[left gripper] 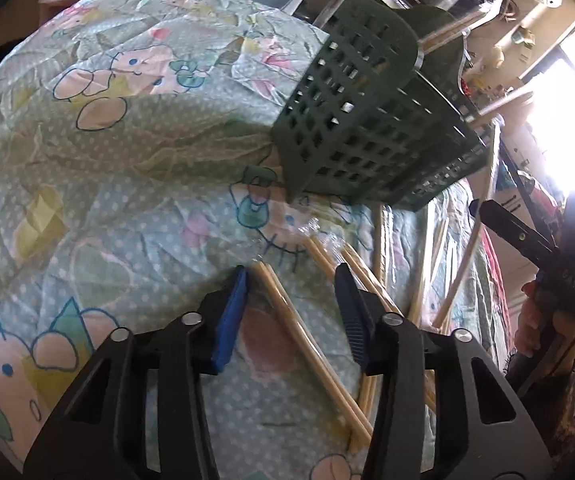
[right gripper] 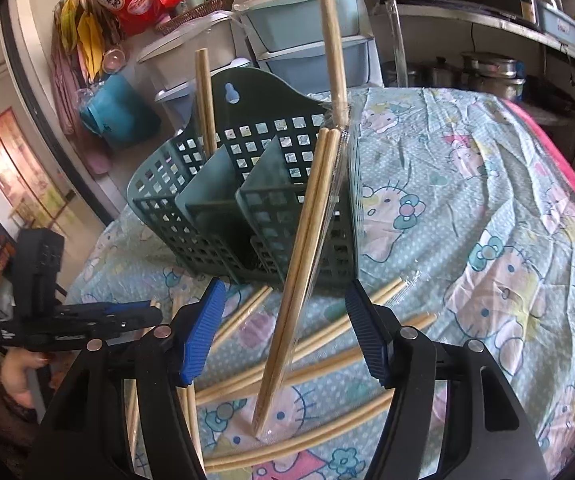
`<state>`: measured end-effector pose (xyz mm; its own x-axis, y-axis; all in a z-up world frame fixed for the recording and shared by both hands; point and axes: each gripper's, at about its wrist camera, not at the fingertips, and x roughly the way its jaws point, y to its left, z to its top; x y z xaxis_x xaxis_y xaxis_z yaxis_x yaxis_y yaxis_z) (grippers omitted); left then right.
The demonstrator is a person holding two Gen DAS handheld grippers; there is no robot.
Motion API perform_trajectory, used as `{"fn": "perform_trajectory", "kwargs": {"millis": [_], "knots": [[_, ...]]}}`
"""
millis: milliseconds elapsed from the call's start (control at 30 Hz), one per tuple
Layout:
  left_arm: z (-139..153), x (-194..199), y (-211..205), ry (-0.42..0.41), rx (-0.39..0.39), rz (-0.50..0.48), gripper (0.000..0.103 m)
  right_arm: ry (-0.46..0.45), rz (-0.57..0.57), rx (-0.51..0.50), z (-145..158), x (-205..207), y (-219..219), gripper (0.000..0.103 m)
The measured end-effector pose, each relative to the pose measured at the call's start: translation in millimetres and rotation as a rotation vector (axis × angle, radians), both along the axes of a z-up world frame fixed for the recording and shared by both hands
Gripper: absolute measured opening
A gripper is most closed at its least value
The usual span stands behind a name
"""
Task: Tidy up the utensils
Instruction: 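Close the right gripper on loose chopsticks while the left gripper grasps another chopstick bundle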
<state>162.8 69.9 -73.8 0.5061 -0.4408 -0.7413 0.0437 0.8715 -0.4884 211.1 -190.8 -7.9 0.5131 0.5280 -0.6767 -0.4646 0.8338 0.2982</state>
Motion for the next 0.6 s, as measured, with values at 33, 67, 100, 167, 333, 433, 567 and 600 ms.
{"fn": "perform_trajectory", "kwargs": {"millis": [33, 67, 100, 167, 333, 433, 567, 600], "knots": [[-0.4, 2.1, 1.4, 0.006, -0.003, 0.003, 0.033, 0.015, 0.011, 0.016, -0.7, 3.6, -0.9, 0.054], [-1.1, 3.7, 2.1, 0.011, -0.001, 0.004, 0.032, 0.031, 0.020, 0.027, -1.8, 6.8, -1.5, 0.052], [-1.6, 5.4, 2.7, 0.014, -0.001, 0.004, 0.029, 0.045, 0.028, 0.033, -3.0, 9.5, -1.9, 0.050], [-2.8, 8.3, 4.4, 0.018, -0.002, 0.003, 0.027, 0.061, 0.045, 0.041, -4.8, 12.6, -2.0, 0.043], [-7.5, 12.7, 12.2, 0.030, -0.016, 0.011, 0.013, 0.067, 0.069, 0.048, -8.2, 11.7, -1.9, 0.018], [-9.5, 12.7, 17.2, 0.031, -0.036, 0.010, 0.009, 0.061, 0.074, 0.046, -9.4, 9.7, -1.5, 0.011], [-11.0, 11.9, 20.6, 0.027, -0.061, 0.007, 0.008, 0.050, 0.075, 0.048, -7.9, 5.4, -0.9, 0.011], [-11.2, 12.8, 21.6, 0.026, -0.069, 0.010, 0.007, 0.048, 0.074, 0.047, -7.5, 4.2, -0.2, 0.010]]}}
